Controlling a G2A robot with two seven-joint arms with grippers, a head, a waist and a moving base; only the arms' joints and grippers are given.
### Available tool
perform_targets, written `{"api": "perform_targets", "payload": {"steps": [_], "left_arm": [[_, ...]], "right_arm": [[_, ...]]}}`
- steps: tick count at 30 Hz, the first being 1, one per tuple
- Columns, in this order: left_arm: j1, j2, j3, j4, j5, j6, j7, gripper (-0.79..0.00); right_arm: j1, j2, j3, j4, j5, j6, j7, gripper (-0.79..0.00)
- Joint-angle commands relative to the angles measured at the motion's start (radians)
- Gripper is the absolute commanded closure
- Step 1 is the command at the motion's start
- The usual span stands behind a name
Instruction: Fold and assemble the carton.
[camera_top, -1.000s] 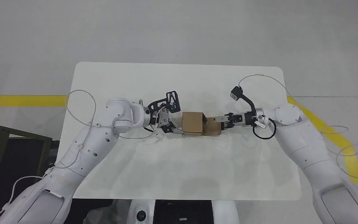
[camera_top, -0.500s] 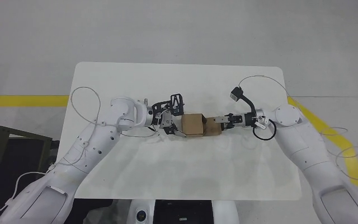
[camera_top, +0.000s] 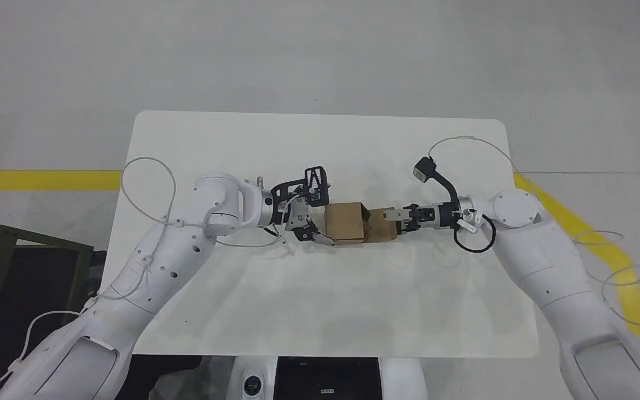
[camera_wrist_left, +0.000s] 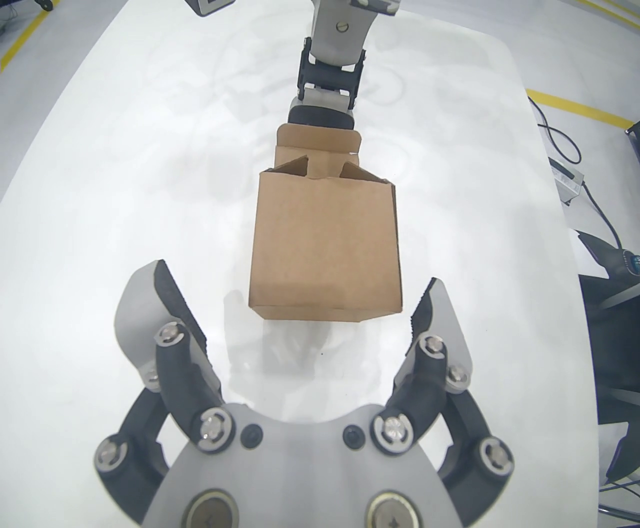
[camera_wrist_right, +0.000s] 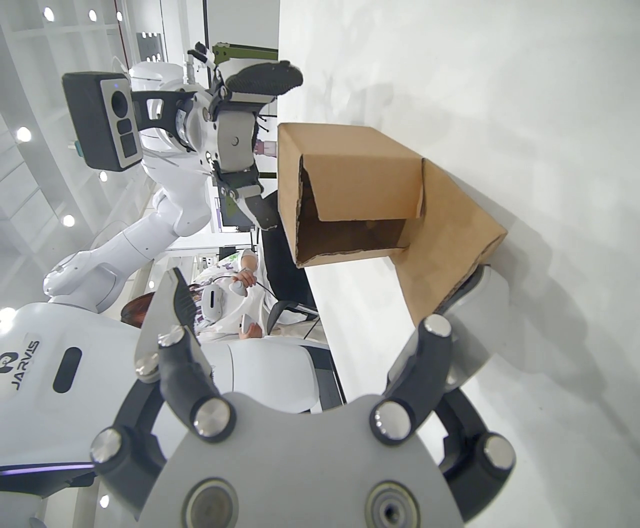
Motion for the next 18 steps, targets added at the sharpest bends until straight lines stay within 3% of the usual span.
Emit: {"api": "perform_targets", "payload": {"steps": [1,18], "left_arm": [[0.004,0.001,-0.002,-0.005,-0.009,0.001,-0.01,-0.785],[0.0,-0.021,0.056,0.017,0.043,0.01,0.005,-0.785]], "right_arm": [[-0.001,0.0,0.002,0.0,-0.001,0.001,0.001,-0.785],[-0.014,-0.004,0.017,-0.007,-0.005,0.007,0.006,-0.785]]}}
